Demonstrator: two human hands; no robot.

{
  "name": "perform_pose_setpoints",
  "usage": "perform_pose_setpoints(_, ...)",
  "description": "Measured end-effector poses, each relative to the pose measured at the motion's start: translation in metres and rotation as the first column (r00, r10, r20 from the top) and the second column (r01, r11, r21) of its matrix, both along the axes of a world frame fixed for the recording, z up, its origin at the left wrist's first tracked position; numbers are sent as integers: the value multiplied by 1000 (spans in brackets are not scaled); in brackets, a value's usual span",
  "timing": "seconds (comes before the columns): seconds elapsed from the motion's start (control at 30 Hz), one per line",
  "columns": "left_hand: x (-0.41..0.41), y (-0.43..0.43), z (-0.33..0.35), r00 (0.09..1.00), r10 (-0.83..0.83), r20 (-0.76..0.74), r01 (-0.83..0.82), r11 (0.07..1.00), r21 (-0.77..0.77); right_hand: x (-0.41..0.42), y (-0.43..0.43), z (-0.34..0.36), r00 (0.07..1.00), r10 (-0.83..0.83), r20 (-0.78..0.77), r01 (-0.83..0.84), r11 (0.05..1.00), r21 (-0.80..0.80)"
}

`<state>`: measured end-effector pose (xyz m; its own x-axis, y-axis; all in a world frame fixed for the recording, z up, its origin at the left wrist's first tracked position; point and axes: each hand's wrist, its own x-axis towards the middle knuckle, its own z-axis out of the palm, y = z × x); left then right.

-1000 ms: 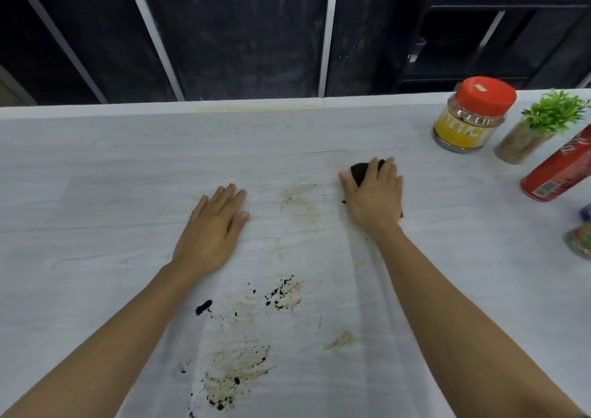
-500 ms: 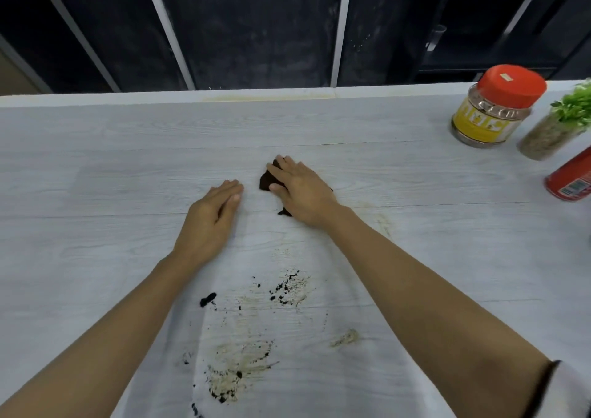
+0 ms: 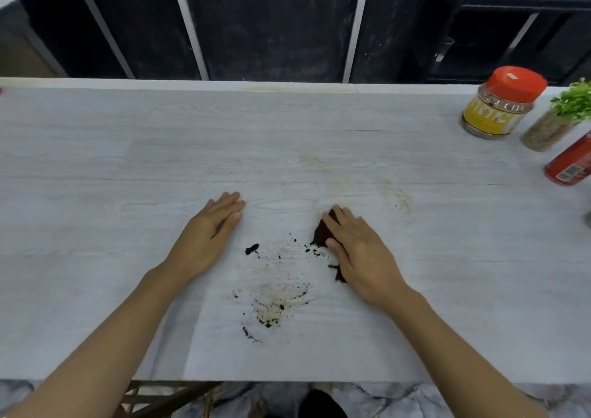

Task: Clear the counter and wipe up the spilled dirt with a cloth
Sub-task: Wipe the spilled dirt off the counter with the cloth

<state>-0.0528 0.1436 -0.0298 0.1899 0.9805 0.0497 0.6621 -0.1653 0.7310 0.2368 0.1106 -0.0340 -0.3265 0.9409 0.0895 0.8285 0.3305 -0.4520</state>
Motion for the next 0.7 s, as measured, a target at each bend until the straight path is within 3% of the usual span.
perform_pose_setpoints(0.07,-3,-8,1,998,23,52,-22,1000,-18,-15,-32,-2,997,-40,-64,41,999,23)
perform_pose_setpoints(0.13,-10,-17,4,984,78,158,-71,996,-44,-34,-44,3,942,-214,-258,205,977,-61)
perform_pose_setpoints(0.23,-24,-29,8,937,202,285,-185,979,-84,-74,-29,22,688,-499,-527,398,866,-301)
perform_pose_setpoints(0.27,-28,-32,9,919,239,313,-224,971,-85,-89,-21,26,649,-511,-563,386,860,-335)
perform_pose_setpoints(0.33,-36,-38,9,889,291,353,-279,957,-85,-121,-11,28,692,-417,-589,282,908,-311)
perform_pose_setpoints(0.37,-39,-40,8,882,301,362,-293,953,-80,-136,-9,24,781,-324,-534,213,942,-260)
perform_pose_setpoints(0.43,-45,-42,7,879,302,369,-302,951,-60,-157,-11,10,973,-75,-216,53,993,-104)
perform_pose_setpoints(0.47,-46,-43,7,879,298,373,-301,952,-52,-160,-13,5,998,14,-57,-17,999,-45)
perform_pose_setpoints(0.53,-47,-42,6,879,289,380,-297,954,-40,-154,-18,3,989,113,94,-112,993,-26)
perform_pose_setpoints(0.7,-50,-41,2,885,249,394,-259,966,-29,-112,-33,2,970,227,86,-228,974,0)
